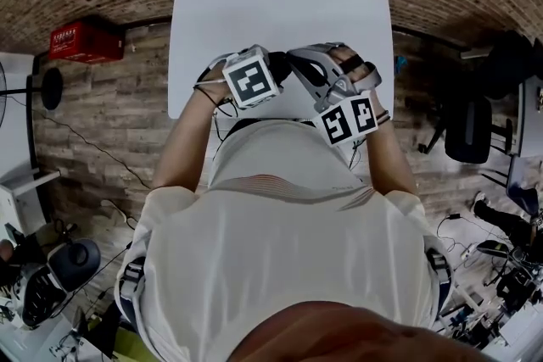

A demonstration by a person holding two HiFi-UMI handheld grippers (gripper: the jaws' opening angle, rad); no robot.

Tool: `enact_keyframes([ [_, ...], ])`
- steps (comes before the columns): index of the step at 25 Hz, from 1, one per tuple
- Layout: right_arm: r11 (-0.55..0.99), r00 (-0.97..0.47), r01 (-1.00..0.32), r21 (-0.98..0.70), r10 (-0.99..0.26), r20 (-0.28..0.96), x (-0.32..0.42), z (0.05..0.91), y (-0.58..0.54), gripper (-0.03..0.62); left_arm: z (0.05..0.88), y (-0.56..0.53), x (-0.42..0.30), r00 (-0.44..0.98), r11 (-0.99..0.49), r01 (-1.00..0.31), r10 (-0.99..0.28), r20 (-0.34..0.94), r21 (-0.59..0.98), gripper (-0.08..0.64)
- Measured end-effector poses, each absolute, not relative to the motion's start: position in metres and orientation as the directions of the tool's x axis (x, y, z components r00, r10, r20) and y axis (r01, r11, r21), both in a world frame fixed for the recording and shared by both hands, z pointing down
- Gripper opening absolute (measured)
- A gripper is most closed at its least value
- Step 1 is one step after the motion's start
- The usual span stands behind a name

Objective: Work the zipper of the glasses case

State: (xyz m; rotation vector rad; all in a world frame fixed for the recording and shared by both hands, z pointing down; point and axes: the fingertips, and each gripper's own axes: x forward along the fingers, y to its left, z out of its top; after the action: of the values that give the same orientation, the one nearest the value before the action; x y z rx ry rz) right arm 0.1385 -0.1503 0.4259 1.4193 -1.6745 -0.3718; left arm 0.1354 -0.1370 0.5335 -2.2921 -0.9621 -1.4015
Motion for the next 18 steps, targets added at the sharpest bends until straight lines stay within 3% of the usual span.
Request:
enact_keyframes([
  [8, 0.339, 0.012, -0.64, 0.69, -0.893, 0.45, 0.135, 0.436, -0.152, 0.071, 0.552, -0.134, 0.131, 0.275, -0.728, 0.674, 0.401, 0.874, 0.122, 0.276],
  [14, 0.201, 0.072, -0.753, 0.626, -0.922, 0.381, 0.162, 0.424, -0.154, 0.094, 0.53, -0.13, 0.149, 0.435, -0.772, 0.62, 0.485, 0.759, 0.139, 0.276],
  [18, 0.04, 0.18, -0.844, 0.535, -0.919, 0.351, 0.195, 0.422, -0.146, 0.074, 0.489, -0.145, 0.171, 0.629, -0.845, 0.512, 0.492, 0.602, 0.155, 0.276],
])
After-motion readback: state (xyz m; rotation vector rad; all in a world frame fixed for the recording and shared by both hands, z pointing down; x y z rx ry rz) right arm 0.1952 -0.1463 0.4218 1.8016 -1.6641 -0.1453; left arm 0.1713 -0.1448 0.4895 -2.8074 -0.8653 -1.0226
